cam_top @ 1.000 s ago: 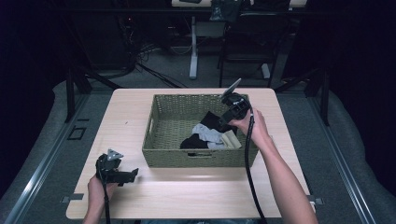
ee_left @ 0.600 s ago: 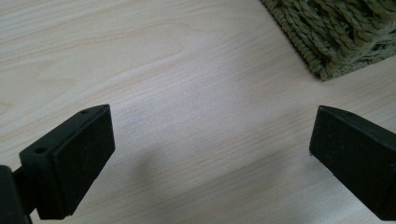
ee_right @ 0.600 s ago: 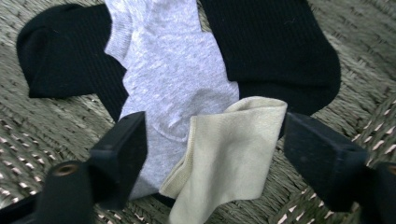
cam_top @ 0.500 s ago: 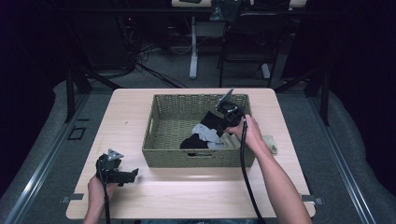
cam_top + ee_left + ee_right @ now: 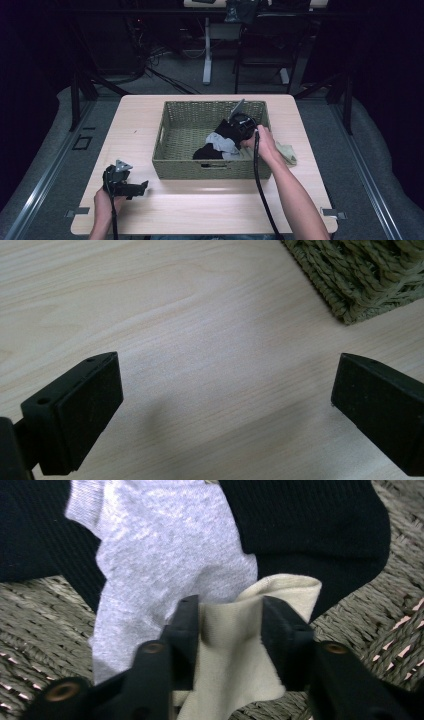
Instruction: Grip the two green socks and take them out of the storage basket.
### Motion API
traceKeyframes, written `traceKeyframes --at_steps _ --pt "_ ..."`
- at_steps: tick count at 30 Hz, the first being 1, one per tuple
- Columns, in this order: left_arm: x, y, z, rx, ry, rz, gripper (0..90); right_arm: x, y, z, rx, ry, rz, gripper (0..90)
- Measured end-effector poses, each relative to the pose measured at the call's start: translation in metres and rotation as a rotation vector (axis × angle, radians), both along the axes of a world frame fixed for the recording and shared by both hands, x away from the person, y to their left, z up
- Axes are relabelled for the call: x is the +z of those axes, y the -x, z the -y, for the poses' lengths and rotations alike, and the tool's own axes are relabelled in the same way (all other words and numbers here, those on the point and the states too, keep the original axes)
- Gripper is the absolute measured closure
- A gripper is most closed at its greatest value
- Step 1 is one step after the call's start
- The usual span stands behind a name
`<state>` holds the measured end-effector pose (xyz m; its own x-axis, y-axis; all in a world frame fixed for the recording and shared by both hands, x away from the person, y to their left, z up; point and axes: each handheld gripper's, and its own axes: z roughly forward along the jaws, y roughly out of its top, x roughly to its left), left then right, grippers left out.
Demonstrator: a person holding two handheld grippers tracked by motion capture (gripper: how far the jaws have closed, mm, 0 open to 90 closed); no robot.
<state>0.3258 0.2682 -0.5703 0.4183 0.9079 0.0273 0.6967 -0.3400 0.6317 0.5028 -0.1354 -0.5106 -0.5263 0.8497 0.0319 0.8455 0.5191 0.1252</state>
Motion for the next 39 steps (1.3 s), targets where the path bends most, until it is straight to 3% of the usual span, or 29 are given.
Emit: traceKeyframes --at_steps 5,6,7,15,23,26,30,39 --pt "0.000 0.000 0.001 0.001 0.001 -0.001 0.2 0.000 0.000 0.003 0.002 0.013 -0.015 85.1" --pt "0.000 0.000 0.000 0.002 0.000 0.001 0.2 0.006 -0.004 0.005 0.049 0.059 -0.049 86.1" --pt "0.000 0.000 0.000 0.002 0.000 0.000 0.3 0.004 0.000 0.006 -0.005 -0.002 -0.006 86.4" --pt "0.001 0.001 0.001 -0.001 0.001 0.000 0.3 0.044 0.005 0.022 -0.019 -0.074 0.061 86.8" --pt "0.000 0.000 0.001 -0.001 -0.003 -0.005 0.2 0.084 0.010 0.025 0.008 -0.098 0.116 86.9" --pt "0.000 -0.002 0.001 0.001 -0.003 -0.005 0.3 0.092 0.012 0.024 0.024 -0.097 0.123 86.9" --pt "0.000 -0.006 0.003 -0.006 0.035 0.009 0.1 0.100 0.014 0.022 0.034 -0.102 0.137 86.9" --pt "-0.001 -0.007 0.006 -0.015 0.018 0.001 0.1 0.115 0.014 0.021 0.047 -0.117 0.149 86.9"
